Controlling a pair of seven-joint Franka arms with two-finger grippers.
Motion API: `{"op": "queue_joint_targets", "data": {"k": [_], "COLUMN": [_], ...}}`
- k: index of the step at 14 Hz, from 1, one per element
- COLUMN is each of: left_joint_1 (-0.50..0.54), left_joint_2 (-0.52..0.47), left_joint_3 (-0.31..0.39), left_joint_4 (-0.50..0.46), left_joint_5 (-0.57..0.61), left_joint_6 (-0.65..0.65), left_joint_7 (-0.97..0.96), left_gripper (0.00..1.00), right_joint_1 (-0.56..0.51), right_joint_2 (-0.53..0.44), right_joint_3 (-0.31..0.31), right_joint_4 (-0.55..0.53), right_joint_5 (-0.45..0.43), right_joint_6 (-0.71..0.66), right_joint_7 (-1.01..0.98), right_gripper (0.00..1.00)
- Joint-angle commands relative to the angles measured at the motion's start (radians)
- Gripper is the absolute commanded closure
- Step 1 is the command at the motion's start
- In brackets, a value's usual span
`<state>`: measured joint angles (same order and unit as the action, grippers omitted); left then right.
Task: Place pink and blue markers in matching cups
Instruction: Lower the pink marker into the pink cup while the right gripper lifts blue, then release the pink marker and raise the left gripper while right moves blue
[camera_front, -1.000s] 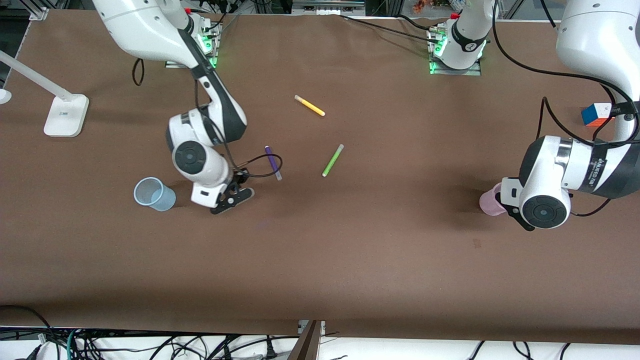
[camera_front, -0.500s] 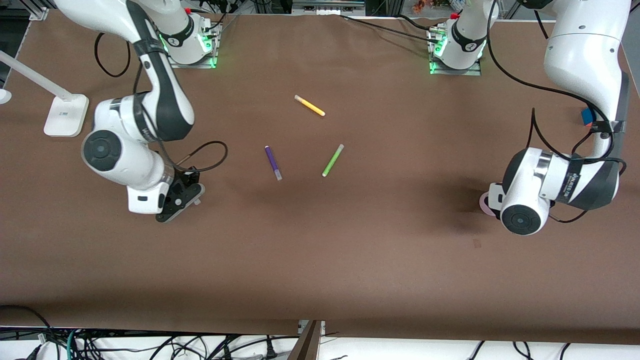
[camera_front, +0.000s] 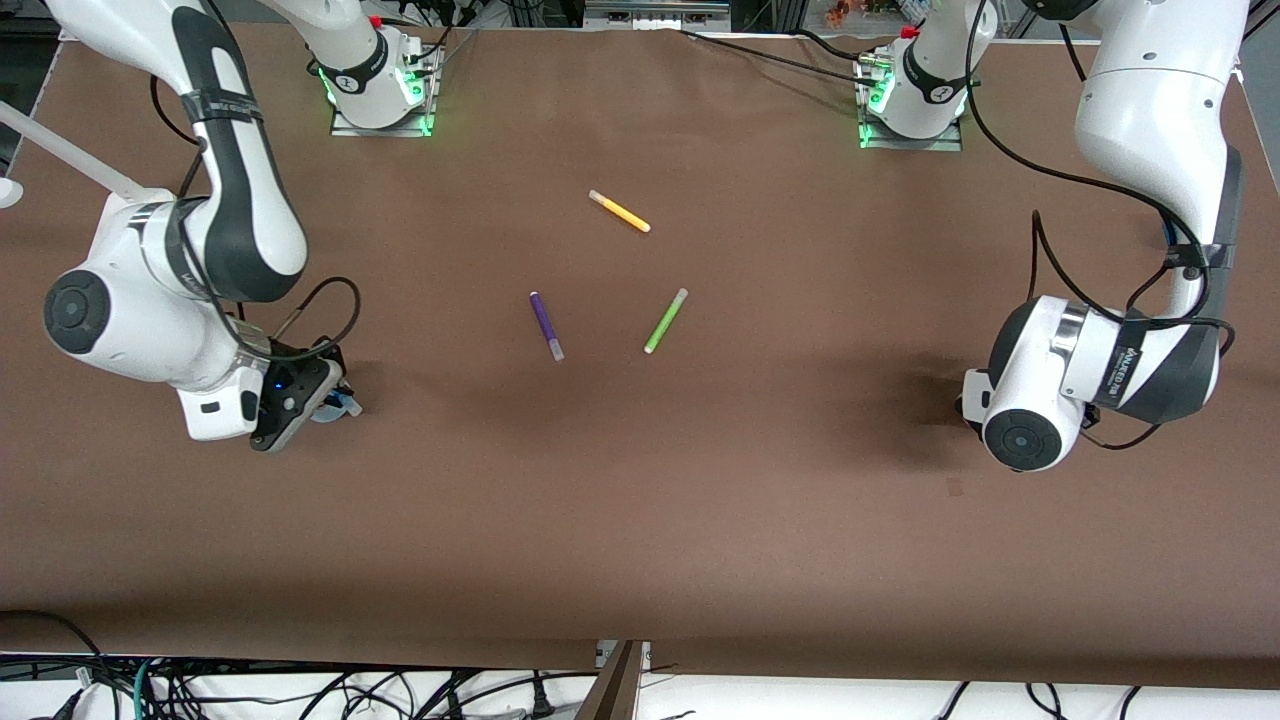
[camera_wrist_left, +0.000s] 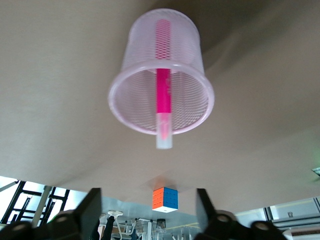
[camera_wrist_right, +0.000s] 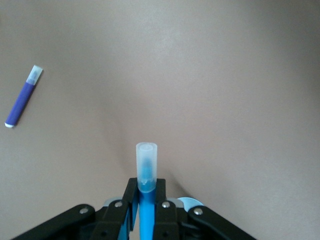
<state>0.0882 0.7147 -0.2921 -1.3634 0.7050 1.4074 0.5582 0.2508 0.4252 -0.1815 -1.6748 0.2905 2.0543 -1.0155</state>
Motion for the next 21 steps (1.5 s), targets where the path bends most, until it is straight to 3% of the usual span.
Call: {"op": "queue_joint_targets", "data": {"k": [1, 6, 11, 14, 18, 21], "left_joint_1": [-0.021, -0.005, 0.018, 0.018, 0.063, 0.097], "left_joint_2": [-0.084, -0.234, -0.356, -0.461, -0.654, -0.686], "left_joint_3": [-0.018, -0.016, -0.016, -0.016, -0.016, -0.01], "left_joint_4": [0.041, 0.046, 0.023, -0.078, -0.313, -0.333], "left_joint_5": [-0.065, -0.381, -0.584, -0.636, -0.717, -0.731], "left_joint_6": [-0.027, 0.053, 0.087, 0.132, 0.301, 0.314], "left_joint_7": [-0.097, -0.373, -0.546, -0.627, -0.659, -0.595], "left_gripper": [0.0, 0.0, 0.0, 0.0, 0.0, 0.0], "right_joint_1": [-0.048, -0.136, -0.2, -0.216, -0.237, -0.258], "right_joint_2": [-0.014, 0.013, 0.064, 0.079, 0.092, 0.092], "right_joint_3": [0.002, 0.004, 0.005, 0.005, 0.005, 0.005], "right_joint_4": [-0.003, -0.016, -0.029, -0.029, -0.029, -0.029], "right_joint_5": [0.048, 0.211, 0.398, 0.432, 0.457, 0.458], "right_joint_6": [-0.031, -0.061, -0.092, -0.112, -0.149, -0.177], "right_joint_7": [-0.139, -0.415, -0.635, -0.698, -0.747, -0.797], "right_gripper": [1.0, 1.0, 1.0, 1.0, 1.0, 1.0]}}
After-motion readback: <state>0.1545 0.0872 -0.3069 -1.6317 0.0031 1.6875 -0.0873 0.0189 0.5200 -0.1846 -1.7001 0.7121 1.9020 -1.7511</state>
